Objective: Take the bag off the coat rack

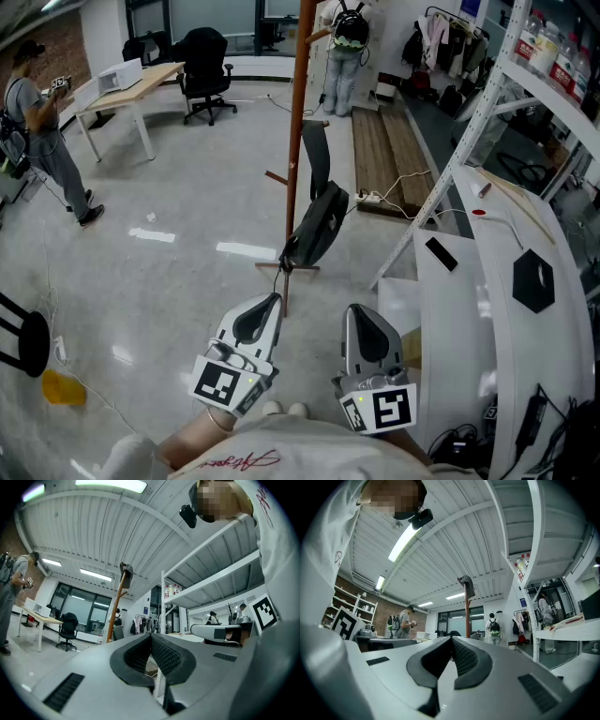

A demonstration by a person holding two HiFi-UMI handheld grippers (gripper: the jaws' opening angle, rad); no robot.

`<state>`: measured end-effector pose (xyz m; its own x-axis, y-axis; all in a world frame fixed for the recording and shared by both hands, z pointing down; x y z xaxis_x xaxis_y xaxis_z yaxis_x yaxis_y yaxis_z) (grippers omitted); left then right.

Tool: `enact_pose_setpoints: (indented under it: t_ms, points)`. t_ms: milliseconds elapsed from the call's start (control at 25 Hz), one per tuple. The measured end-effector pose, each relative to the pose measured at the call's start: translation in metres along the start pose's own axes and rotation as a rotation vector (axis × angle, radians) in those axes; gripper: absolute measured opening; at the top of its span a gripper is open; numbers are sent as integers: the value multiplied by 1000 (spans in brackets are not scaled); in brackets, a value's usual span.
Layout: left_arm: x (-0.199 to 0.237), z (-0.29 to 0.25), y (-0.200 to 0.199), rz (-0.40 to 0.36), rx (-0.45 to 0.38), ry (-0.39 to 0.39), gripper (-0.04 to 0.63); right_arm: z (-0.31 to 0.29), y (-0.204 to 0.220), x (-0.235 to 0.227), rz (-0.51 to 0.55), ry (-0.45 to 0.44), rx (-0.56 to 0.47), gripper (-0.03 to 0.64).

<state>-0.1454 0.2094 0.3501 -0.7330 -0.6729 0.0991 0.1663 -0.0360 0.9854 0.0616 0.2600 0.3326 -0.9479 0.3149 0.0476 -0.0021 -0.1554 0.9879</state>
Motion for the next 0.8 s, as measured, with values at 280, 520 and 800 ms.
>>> enact_pose_setpoints:
  t_ms: [280, 520, 800]
  points:
    - [-8, -4, 0, 2, -4, 18, 17, -3, -2, -3, 8, -7, -6, 20]
    - [-12, -6, -2, 1, -6, 3, 17, 0, -1, -6, 5, -10, -1, 20]
    - [-17, -6, 1, 8, -7, -7, 17, 7, -2, -12, 17, -3, -47, 20]
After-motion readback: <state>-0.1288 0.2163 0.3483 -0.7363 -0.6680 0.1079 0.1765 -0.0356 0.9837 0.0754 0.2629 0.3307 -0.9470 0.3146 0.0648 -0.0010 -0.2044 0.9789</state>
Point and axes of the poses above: the fingertips, and each gripper's own axes: z backward along the fingers, x to its left, y out of its underside, the point moved 10 cm from there along z, backward along the fingers, and after that the axes turned 1 degree about z, right-handed, at the moved point
